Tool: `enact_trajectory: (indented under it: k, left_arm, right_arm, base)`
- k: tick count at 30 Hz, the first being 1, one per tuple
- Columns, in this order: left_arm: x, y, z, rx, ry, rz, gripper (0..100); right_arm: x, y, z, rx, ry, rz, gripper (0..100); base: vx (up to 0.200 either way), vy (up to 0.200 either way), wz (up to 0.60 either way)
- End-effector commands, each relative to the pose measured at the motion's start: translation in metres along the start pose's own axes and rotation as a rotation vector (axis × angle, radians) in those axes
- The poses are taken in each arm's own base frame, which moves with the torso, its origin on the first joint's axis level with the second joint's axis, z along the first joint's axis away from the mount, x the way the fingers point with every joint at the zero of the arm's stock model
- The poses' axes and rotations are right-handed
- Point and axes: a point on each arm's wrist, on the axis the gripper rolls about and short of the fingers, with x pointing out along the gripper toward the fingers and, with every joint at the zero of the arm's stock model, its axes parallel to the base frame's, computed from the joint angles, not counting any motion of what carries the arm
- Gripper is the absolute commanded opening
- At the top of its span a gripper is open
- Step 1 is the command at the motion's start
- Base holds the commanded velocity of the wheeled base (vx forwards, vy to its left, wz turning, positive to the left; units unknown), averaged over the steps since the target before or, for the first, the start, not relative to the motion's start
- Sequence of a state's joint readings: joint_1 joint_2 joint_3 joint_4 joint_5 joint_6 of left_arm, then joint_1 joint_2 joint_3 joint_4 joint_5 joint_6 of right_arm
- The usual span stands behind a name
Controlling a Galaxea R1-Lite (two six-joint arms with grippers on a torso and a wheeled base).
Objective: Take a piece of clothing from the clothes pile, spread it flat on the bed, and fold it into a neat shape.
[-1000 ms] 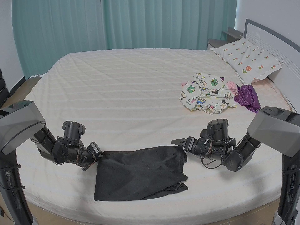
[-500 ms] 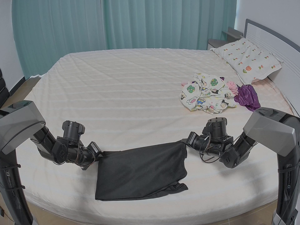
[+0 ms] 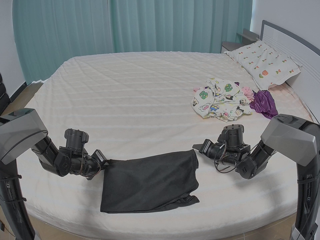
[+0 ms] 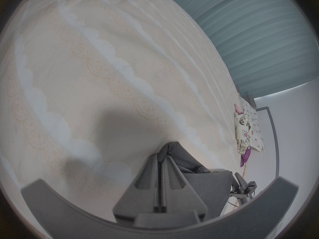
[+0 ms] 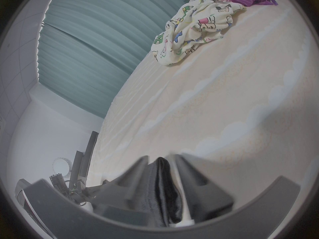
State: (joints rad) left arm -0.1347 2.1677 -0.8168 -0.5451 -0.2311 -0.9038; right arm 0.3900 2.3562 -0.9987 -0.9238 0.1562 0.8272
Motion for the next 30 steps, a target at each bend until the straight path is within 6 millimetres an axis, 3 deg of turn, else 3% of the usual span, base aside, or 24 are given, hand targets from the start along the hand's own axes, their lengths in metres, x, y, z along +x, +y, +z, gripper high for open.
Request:
enact_trajectory:
  k: [1, 2, 3, 5, 10, 13, 19, 26, 30]
  left_arm:
    - [0.001, 0.0, 0.0, -0.001, 0.003, -0.001, 0]
    - [0.001, 0.0, 0.0, -0.001, 0.003, -0.001, 0]
    - [0.001, 0.0, 0.0, -0.002, 0.001, -0.001, 0]
    - [0.001, 0.0, 0.0, -0.001, 0.002, -0.002, 0]
    - [0.001, 0.0, 0.0, -0.001, 0.002, -0.002, 0]
    - [0.001, 0.0, 0.0, -0.001, 0.002, -0.002, 0]
    - [0.001, 0.001, -0.001, -0.001, 0.004, 0.0, 0]
    - [0.001, 0.001, -0.001, -0.002, 0.003, 0.001, 0]
    - [0.001, 0.001, -0.001, -0.001, 0.004, 0.0, 0]
  right_arm:
    - [-0.025, 0.013, 0.01, -0.002, -0.021, 0.03, 100]
    - [-0.025, 0.013, 0.01, -0.002, -0.021, 0.03, 100]
    - [-0.047, 0.018, 0.005, -0.003, 0.003, 0.028, 100]
    - [-0.059, 0.02, 0.0, -0.005, 0.028, 0.03, 100]
    - [-0.099, 0.034, -0.033, -0.04, 0.158, 0.104, 100]
    - [-0.111, 0.04, -0.053, -0.061, 0.219, 0.122, 100]
    - [-0.114, 0.044, -0.078, -0.092, 0.303, 0.125, 100]
    - [-0.105, 0.041, -0.097, -0.155, 0.362, 0.117, 100]
    - [-0.088, 0.038, -0.106, -0.201, 0.355, 0.135, 100]
  base:
    - [0.0, 0.0, 0.0]
    - [0.0, 0.0, 0.0]
    - [0.0, 0.0, 0.0]
    - [0.0, 0.0, 0.0]
    - [0.0, 0.0, 0.0]
    - [0.0, 0.0, 0.0]
    - [0.0, 0.0, 0.0]
    - [0.0, 0.0, 0.0]
    - [0.0, 0.0, 0.0]
